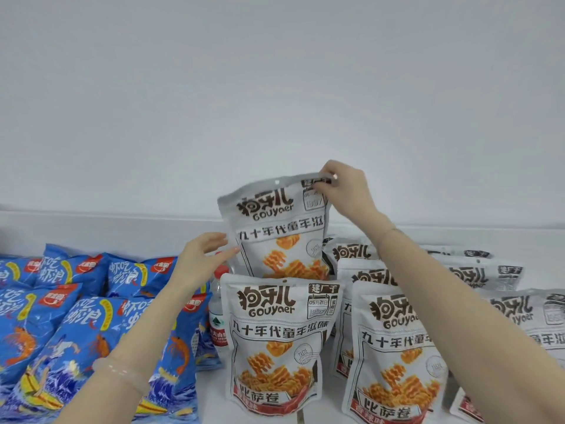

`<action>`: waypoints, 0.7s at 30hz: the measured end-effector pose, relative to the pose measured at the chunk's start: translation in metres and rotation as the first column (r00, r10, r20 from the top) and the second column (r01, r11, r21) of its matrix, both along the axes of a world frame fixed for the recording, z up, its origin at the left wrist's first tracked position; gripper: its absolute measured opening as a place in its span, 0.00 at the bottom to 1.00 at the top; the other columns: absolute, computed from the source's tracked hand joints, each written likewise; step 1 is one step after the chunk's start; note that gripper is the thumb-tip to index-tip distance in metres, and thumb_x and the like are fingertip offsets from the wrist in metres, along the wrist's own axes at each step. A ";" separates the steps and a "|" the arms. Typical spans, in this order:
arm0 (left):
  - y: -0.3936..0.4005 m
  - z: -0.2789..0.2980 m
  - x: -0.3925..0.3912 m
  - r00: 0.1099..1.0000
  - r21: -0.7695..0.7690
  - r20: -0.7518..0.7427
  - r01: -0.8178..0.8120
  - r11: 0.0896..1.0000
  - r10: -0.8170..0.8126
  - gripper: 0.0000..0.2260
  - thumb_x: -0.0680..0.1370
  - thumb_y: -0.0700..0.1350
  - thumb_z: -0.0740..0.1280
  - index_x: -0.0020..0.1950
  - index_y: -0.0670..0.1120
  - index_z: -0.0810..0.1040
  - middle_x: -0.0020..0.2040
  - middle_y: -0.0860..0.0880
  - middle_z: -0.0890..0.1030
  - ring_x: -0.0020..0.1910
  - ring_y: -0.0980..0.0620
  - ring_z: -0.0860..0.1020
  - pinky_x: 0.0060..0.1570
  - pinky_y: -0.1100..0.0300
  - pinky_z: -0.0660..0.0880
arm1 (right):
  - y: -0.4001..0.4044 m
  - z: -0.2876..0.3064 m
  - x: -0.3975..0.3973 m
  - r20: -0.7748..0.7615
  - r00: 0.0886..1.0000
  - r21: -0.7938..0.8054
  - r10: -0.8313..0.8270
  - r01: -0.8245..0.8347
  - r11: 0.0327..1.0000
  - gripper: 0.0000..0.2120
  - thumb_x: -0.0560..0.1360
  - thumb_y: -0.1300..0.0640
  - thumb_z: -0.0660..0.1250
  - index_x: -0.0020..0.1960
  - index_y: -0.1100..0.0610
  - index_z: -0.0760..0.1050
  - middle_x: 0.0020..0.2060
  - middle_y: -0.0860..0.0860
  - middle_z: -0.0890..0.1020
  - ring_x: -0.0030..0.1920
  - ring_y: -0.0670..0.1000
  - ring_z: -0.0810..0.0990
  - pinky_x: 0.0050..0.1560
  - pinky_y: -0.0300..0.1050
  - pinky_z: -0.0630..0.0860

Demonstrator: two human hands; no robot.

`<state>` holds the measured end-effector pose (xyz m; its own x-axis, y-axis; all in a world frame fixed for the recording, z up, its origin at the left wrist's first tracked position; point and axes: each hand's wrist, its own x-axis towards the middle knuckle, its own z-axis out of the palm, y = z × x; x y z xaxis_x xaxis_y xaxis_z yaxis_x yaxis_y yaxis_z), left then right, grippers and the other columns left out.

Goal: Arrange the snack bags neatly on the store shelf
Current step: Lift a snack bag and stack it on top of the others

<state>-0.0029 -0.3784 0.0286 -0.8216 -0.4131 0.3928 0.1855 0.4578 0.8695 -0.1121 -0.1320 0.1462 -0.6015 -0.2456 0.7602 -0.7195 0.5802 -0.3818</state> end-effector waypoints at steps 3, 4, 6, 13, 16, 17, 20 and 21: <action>0.013 0.014 -0.005 0.992 0.013 -0.084 0.091 0.996 -0.090 0.11 0.77 0.48 0.69 0.57 0.48 0.80 0.51 0.57 0.83 0.51 0.61 0.80 0.46 0.70 0.76 | 0.013 0.017 0.002 0.017 0.999 -0.202 0.027 -0.023 0.979 0.10 0.70 0.59 0.72 0.36 0.57 0.71 0.33 0.49 0.76 0.38 0.57 0.77 0.42 0.50 0.76; 0.018 0.019 -0.006 0.987 0.032 -0.123 0.107 0.994 -0.102 0.07 0.78 0.47 0.68 0.54 0.50 0.81 0.48 0.59 0.83 0.49 0.63 0.80 0.49 0.67 0.78 | 0.015 0.021 0.002 0.034 0.998 -0.269 0.050 -0.039 0.962 0.09 0.70 0.58 0.72 0.37 0.60 0.73 0.33 0.47 0.76 0.39 0.57 0.78 0.44 0.54 0.78; 0.023 0.029 -0.011 0.974 0.096 -0.200 0.128 0.987 -0.107 0.05 0.79 0.46 0.67 0.48 0.54 0.82 0.43 0.59 0.85 0.46 0.60 0.83 0.50 0.60 0.79 | 0.018 0.026 0.000 0.048 0.997 -0.359 0.059 -0.038 0.933 0.10 0.69 0.57 0.72 0.40 0.64 0.75 0.33 0.45 0.76 0.40 0.55 0.79 0.47 0.60 0.80; 0.020 0.032 -0.034 0.964 0.182 -0.263 0.077 0.980 -0.027 0.19 0.76 0.52 0.68 0.40 0.35 0.78 0.40 0.47 0.80 0.40 0.51 0.77 0.47 0.54 0.72 | 0.022 -0.001 0.001 0.433 0.768 -0.669 0.472 -0.077 0.739 0.14 0.72 0.59 0.74 0.54 0.64 0.77 0.51 0.60 0.83 0.52 0.58 0.84 0.55 0.54 0.82; 0.028 0.030 -0.035 0.971 0.209 -0.239 0.076 0.975 -0.024 0.14 0.79 0.46 0.67 0.44 0.35 0.82 0.37 0.51 0.82 0.39 0.57 0.78 0.46 0.60 0.74 | 0.015 -0.030 0.000 0.525 0.732 -0.584 0.435 -0.063 0.810 0.12 0.77 0.57 0.69 0.50 0.67 0.79 0.52 0.61 0.85 0.53 0.61 0.84 0.51 0.54 0.83; 0.031 0.028 -0.035 0.973 0.213 -0.229 0.074 0.974 -0.024 0.13 0.79 0.45 0.66 0.43 0.36 0.82 0.32 0.55 0.81 0.34 0.62 0.77 0.42 0.64 0.73 | 0.014 -0.036 -0.002 0.508 0.732 -0.611 0.454 -0.066 0.789 0.12 0.77 0.57 0.68 0.50 0.68 0.79 0.52 0.62 0.85 0.51 0.60 0.85 0.49 0.50 0.84; 0.032 0.023 -0.037 0.978 0.249 -0.207 0.074 0.966 -0.022 0.11 0.79 0.42 0.65 0.40 0.39 0.79 0.19 0.59 0.72 0.20 0.66 0.68 0.31 0.69 0.67 | 0.012 -0.047 -0.002 0.439 0.719 -0.675 0.538 -0.132 0.726 0.11 0.79 0.57 0.66 0.44 0.63 0.82 0.46 0.59 0.86 0.46 0.54 0.87 0.47 0.42 0.83; 0.029 0.022 -0.037 0.980 0.262 -0.197 0.088 0.961 -0.036 0.11 0.79 0.43 0.65 0.38 0.40 0.77 0.18 0.59 0.69 0.18 0.64 0.66 0.29 0.70 0.65 | 0.011 -0.049 -0.002 0.430 0.722 -0.678 0.543 -0.139 0.722 0.11 0.79 0.57 0.66 0.43 0.62 0.82 0.45 0.58 0.87 0.45 0.53 0.87 0.48 0.43 0.83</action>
